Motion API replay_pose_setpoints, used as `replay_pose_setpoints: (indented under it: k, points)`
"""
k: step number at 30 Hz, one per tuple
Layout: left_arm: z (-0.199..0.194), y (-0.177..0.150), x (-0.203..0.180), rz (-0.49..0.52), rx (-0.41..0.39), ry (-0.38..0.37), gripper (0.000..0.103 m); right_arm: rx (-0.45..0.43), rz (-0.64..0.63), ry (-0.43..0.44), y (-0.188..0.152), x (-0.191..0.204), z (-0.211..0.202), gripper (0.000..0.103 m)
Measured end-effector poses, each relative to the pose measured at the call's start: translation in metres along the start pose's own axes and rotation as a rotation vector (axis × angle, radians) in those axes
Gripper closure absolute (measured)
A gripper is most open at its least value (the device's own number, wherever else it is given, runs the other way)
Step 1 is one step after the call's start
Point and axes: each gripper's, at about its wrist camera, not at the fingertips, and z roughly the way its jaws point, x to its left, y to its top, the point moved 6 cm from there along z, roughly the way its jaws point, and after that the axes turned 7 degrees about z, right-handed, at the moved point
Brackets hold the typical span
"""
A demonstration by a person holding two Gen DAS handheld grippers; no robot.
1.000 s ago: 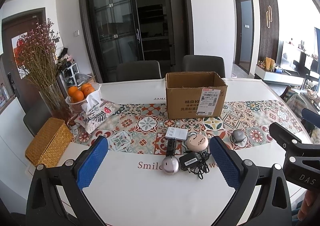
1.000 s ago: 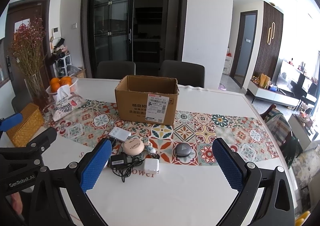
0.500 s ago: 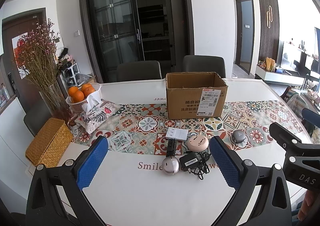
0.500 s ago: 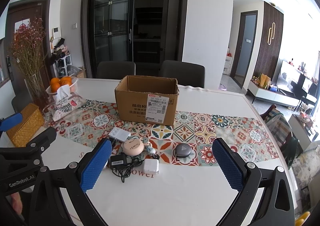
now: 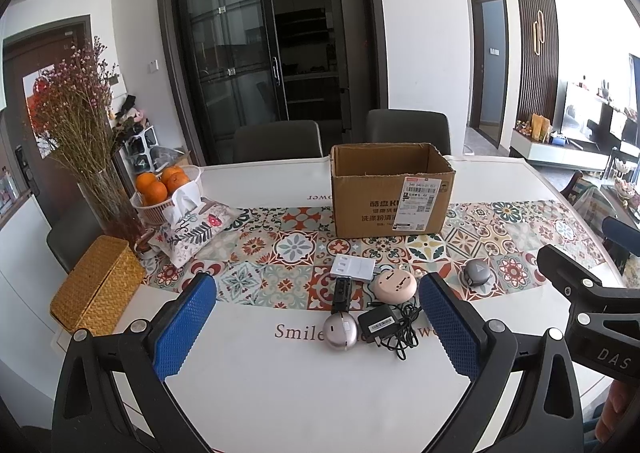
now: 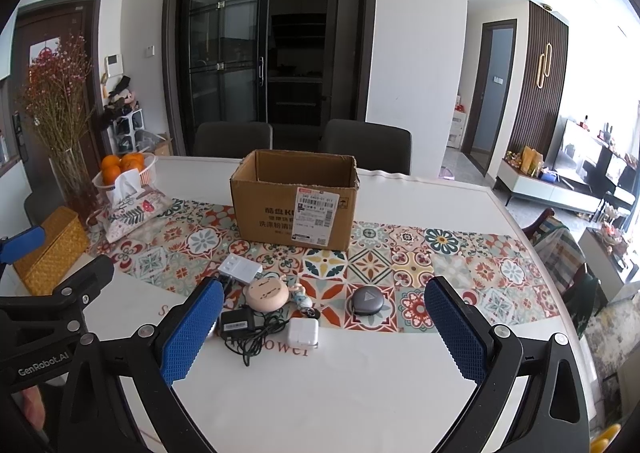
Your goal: Organize rigid objects
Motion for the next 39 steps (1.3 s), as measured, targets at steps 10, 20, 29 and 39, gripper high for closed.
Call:
replay_pose_setpoints:
  k: [10, 20, 29, 39]
  points:
    - [0.0, 0.0, 0.0, 0.0, 0.002, -0.003, 0.0, 0.004, 0.0, 0.003, 0.0, 0.001, 0.001, 0.002]
    - [0.013, -0.003, -0.005, 0.003, 0.041, -0.02, 0.0, 0.027, 0.007, 0.01, -0.005, 0.0, 0.011, 0.002]
    - [0.045, -0.016, -0.012, 0.013, 0.108, -0.049, 0.0, 0.103, 0.007, 0.008, -0.022, -0.004, 0.042, 0.002]
    - [0.091, -0.04, -0.012, 0.022, 0.171, -0.05, 0.0, 0.173, -0.027, 0.006, -0.048, 0.008, 0.09, 0.005]
